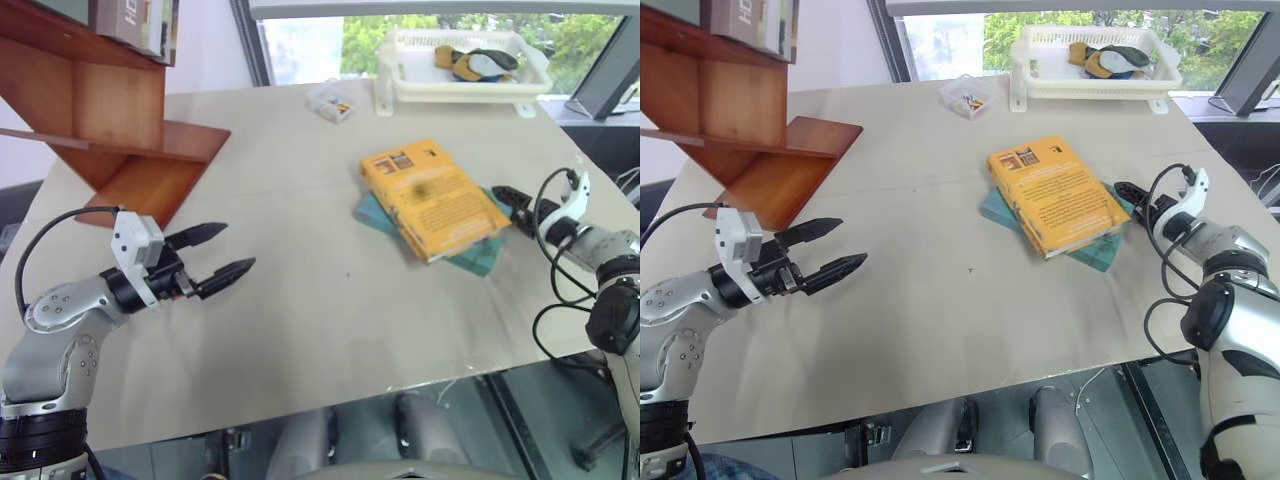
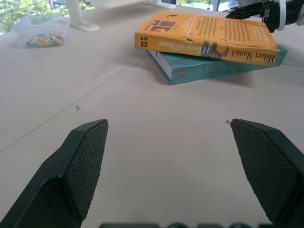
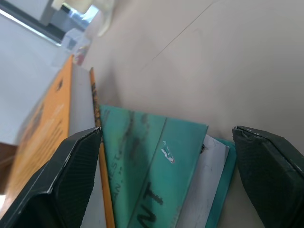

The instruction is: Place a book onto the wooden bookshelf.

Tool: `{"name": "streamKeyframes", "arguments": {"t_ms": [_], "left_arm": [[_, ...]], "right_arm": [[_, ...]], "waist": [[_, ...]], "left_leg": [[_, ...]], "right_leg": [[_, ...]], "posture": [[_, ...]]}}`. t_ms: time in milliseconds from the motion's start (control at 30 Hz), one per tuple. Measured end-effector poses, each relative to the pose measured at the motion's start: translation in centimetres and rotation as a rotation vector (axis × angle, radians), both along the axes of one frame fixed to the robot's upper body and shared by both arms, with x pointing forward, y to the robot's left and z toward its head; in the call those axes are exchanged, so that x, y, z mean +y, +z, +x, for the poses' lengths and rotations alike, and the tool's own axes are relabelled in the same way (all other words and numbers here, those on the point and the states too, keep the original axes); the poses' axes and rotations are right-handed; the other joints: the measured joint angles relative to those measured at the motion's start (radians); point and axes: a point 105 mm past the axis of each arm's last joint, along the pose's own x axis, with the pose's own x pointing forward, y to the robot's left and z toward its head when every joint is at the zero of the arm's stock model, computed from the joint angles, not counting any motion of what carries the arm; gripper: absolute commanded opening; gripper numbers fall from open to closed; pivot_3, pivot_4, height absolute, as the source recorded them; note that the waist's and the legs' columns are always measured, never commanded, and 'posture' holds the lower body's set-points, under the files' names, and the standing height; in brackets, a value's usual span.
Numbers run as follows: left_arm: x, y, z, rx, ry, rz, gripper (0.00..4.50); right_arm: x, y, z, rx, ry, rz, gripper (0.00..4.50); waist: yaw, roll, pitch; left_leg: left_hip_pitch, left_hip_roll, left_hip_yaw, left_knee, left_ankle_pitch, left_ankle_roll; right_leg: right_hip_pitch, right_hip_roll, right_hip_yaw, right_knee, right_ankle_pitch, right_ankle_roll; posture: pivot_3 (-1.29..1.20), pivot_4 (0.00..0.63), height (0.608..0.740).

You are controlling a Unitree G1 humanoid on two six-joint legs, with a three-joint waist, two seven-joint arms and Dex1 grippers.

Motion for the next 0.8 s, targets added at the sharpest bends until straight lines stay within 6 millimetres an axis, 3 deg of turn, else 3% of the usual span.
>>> {"name": "streamKeyframes", "arguments": {"t_ms": [367, 800], "left_arm": [[0.1, -0.2, 0.0, -0.001, 0.004, 0.018, 4.46], [0.2, -0.7, -0.3, 0.012, 0.007, 0.027, 4.46]], "right_arm": [[3.4, -0.1, 0.3, -0.015, 0.120, 0.049, 4.50], [9.9, 0.1, 1.2, -0.034, 0.286, 0.074, 4.50]], "waist": [[-0.001, 0.000, 0.000], [-0.003, 0.000, 0.000]], "left_leg": [[0.000, 0.000, 0.000, 0.000, 0.000, -0.001], [0.001, 0.001, 0.000, -0.001, 0.002, -0.004]], "right_leg": [[0.000, 0.000, 0.000, 0.001, 0.000, 0.000], [-0.001, -0.001, 0.001, 0.001, 0.000, 0.000]], "posture": [[0.00, 0.150, 0.740], [0.00, 0.150, 0.740]]}}
